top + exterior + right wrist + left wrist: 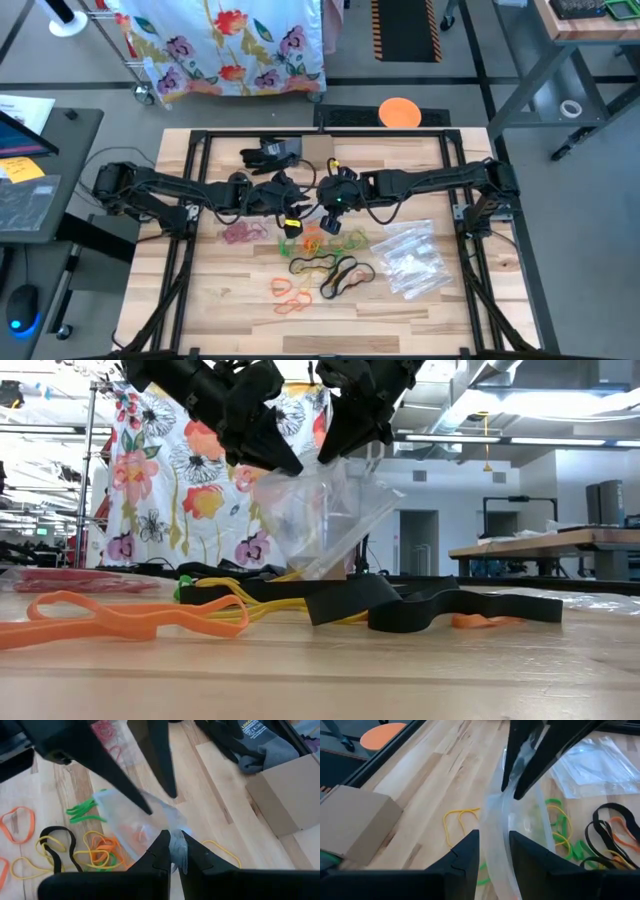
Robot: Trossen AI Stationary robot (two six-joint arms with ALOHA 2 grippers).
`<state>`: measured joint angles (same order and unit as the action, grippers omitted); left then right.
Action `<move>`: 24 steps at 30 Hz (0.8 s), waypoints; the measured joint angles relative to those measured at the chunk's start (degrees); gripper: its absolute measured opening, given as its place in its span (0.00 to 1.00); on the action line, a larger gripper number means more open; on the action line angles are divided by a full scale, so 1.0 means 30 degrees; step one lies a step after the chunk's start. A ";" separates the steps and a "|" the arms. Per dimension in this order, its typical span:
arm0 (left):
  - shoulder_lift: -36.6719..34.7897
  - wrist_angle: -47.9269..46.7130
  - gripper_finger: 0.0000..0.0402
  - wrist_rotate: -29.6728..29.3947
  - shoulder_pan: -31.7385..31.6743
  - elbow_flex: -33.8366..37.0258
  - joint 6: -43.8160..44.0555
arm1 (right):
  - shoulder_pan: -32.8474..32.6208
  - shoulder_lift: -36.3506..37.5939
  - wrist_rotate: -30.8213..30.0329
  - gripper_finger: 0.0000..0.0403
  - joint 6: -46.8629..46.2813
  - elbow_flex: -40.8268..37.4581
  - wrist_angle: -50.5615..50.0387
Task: Sort rubber bands
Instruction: Open the transparent zip bag
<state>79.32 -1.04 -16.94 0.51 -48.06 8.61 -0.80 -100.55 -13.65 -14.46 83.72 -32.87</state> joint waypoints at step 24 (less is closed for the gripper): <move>-0.0034 -0.0114 0.00 0.0613 0.0408 -0.0005 0.1745 | 0.0933 0.0007 -0.1873 0.62 0.2107 0.1692 -0.0070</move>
<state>79.22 -1.38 -15.10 1.74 -48.07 13.84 2.00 -100.53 -19.27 -8.14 88.80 -33.08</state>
